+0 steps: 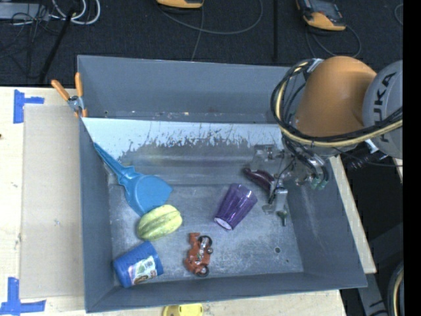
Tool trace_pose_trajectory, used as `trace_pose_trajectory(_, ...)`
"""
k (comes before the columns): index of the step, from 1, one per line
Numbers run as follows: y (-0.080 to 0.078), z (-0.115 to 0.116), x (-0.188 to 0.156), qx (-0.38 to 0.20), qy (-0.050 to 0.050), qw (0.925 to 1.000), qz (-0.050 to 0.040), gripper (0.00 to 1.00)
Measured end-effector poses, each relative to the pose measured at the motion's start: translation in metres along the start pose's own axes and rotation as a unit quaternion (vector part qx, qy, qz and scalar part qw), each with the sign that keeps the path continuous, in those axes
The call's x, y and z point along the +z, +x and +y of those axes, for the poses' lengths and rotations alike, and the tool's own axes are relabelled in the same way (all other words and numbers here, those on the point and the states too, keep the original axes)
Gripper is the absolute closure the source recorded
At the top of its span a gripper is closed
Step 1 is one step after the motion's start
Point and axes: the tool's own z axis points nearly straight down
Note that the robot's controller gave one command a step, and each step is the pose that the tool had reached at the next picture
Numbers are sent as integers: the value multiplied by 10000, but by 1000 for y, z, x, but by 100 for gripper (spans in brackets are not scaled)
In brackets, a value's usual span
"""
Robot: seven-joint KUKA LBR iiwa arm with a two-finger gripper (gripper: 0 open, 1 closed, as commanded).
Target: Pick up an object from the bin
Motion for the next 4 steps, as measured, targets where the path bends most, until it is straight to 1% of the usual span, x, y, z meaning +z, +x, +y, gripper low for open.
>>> trace_pose_trajectory(1, 3, 6, 33, 72, -10, 10000, 61, 0)
trace_pose_trajectory(2, 3, 6, 43, 274, -4, 9996, 12, 0)
trace_pose_trajectory(3, 4, 7, 53, 326, -3, 9995, 11, 0)
trace_pose_trajectory(4, -7, 11, 91, -627, -26, 9980, 49, 0)
